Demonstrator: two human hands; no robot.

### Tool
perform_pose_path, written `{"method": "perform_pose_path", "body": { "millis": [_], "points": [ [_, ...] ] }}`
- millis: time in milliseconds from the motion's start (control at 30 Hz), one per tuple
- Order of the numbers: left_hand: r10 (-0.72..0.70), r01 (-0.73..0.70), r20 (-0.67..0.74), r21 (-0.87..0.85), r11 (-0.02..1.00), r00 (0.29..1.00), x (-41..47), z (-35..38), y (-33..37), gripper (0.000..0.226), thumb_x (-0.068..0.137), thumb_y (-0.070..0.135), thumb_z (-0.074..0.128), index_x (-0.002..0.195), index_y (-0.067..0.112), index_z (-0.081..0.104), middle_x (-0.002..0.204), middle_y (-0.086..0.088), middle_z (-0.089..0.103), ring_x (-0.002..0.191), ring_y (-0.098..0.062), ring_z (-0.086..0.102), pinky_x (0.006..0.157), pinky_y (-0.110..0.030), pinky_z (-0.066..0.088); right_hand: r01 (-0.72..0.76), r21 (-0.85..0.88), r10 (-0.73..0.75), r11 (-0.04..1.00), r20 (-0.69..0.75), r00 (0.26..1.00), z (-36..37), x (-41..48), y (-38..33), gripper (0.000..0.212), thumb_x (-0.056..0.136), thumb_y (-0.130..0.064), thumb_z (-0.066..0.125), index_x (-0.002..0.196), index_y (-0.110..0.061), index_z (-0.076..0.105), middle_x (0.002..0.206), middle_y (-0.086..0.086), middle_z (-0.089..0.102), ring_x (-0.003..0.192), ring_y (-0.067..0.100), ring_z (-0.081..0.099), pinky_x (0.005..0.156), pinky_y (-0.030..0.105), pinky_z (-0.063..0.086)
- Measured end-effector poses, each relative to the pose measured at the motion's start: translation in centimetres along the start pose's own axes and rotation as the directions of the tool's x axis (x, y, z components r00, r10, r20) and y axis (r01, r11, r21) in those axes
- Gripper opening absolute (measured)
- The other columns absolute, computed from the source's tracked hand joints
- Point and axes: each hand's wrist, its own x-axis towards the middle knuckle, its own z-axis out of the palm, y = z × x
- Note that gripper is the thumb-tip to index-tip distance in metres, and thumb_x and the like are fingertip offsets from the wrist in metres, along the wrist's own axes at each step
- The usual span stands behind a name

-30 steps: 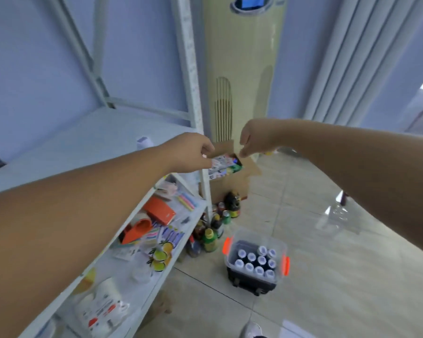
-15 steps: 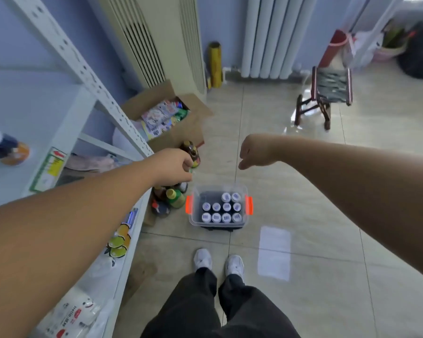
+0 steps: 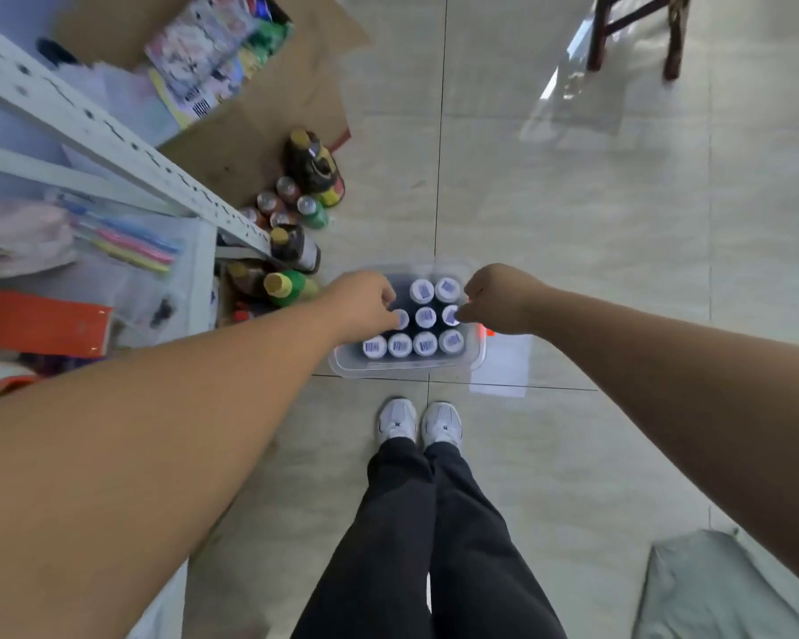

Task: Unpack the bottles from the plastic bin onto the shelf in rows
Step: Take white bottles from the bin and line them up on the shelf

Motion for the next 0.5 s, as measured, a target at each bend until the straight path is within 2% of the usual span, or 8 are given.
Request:
{"method": "perform_pose_path", "body": {
  "millis": [100,167,233,267,333,400,467,500],
  "points": [
    [-0.05,0.049,-0.01,-0.111,0.993,0.999,4.9,3.8,-1.0,0.025,0.084,0.03,0.071,0.079,0.027,0.046,0.088,-0.002,0.051,0.079,-0.019,0.046,0.076,-0.035,0.046,-0.038,0.082,0.037,0.996,0.007,0.999,3.4,5.2,0.0,0.042,0.084,-0.02,0.068,0.06,-0.013,0.035,0.057,0.002,0.036,0.052,0.02,0.034,0.047,0.029,0.026],
    [-0.083,0.08,-0.01,-0.162,0.984,0.997,7.9,6.0,-1.3,0.026,0.085,0.029,0.071,0.077,0.027,0.046,0.085,-0.003,0.054,0.079,-0.021,0.047,0.073,-0.032,0.044,-0.076,0.133,0.074,0.988,0.016,0.997,5.4,8.5,0.0,0.038,0.085,-0.02,0.067,0.064,-0.015,0.037,0.06,0.001,0.039,0.055,0.02,0.038,0.047,0.028,0.028],
    [-0.119,0.115,-0.005,-0.206,0.972,0.993,10.7,7.8,-1.3,0.029,0.086,0.028,0.071,0.069,0.021,0.048,0.073,-0.01,0.061,0.07,-0.024,0.052,0.057,-0.029,0.039,-0.132,0.208,0.13,0.969,0.024,0.991,7.0,11.6,0.3,0.035,0.088,-0.018,0.064,0.066,-0.014,0.037,0.063,0.002,0.041,0.06,0.021,0.04,0.047,0.027,0.028],
    [-0.137,0.133,-0.003,-0.221,0.966,0.991,11.7,8.4,-1.2,0.027,0.085,0.027,0.071,0.069,0.018,0.051,0.078,-0.015,0.065,0.071,-0.028,0.058,0.053,-0.028,0.035,-0.156,0.22,0.155,0.963,0.023,0.988,7.7,12.9,0.6,0.034,0.089,-0.016,0.062,0.067,-0.014,0.035,0.063,0.002,0.041,0.063,0.022,0.041,0.047,0.027,0.028],
    [-0.182,0.174,-0.007,-0.261,0.95,0.983,13.9,9.7,-1.0,0.015,0.084,0.022,0.07,0.089,0.009,0.065,0.097,-0.016,0.071,0.092,-0.032,0.067,0.06,-0.028,0.043,-0.183,0.202,0.188,0.962,-0.006,0.982,8.6,14.9,0.9,0.027,0.088,-0.013,0.06,0.072,-0.012,0.038,0.069,0.003,0.046,0.068,0.022,0.046,0.047,0.026,0.028],
    [-0.229,0.209,-0.029,-0.308,0.928,0.973,15.6,11.0,-1.1,0.025,0.081,0.016,0.069,0.105,0.008,0.067,0.103,-0.011,0.072,0.099,-0.032,0.066,0.068,-0.032,0.048,-0.206,0.176,0.215,0.963,-0.031,0.976,9.4,16.3,1.3,0.017,0.087,-0.012,0.06,0.097,-0.006,0.049,0.094,0.009,0.056,0.085,0.027,0.056,0.055,0.027,0.036],
    [-0.276,0.227,-0.087,-0.366,0.903,0.957,17.0,12.0,-1.3,0.028,0.083,0.016,0.066,0.11,0.011,0.065,0.107,-0.007,0.071,0.099,-0.03,0.065,0.071,-0.034,0.049,-0.234,0.176,0.247,0.956,-0.059,0.967,10.3,17.5,1.6,0.045,0.085,-0.014,0.061,0.126,-0.002,0.044,0.124,0.015,0.053,0.107,0.032,0.058,0.07,0.032,0.04],
    [-0.303,0.236,-0.112,-0.402,0.885,0.946,17.6,12.5,-1.4,0.029,0.084,0.018,0.065,0.112,0.012,0.064,0.111,-0.006,0.07,0.1,-0.03,0.064,0.074,-0.034,0.049,-0.237,0.176,0.255,0.955,-0.087,0.963,10.9,18.1,1.7,0.051,0.085,-0.015,0.061,0.131,-0.002,0.042,0.131,0.016,0.049,0.113,0.034,0.056,0.076,0.033,0.04]
  ]
}}
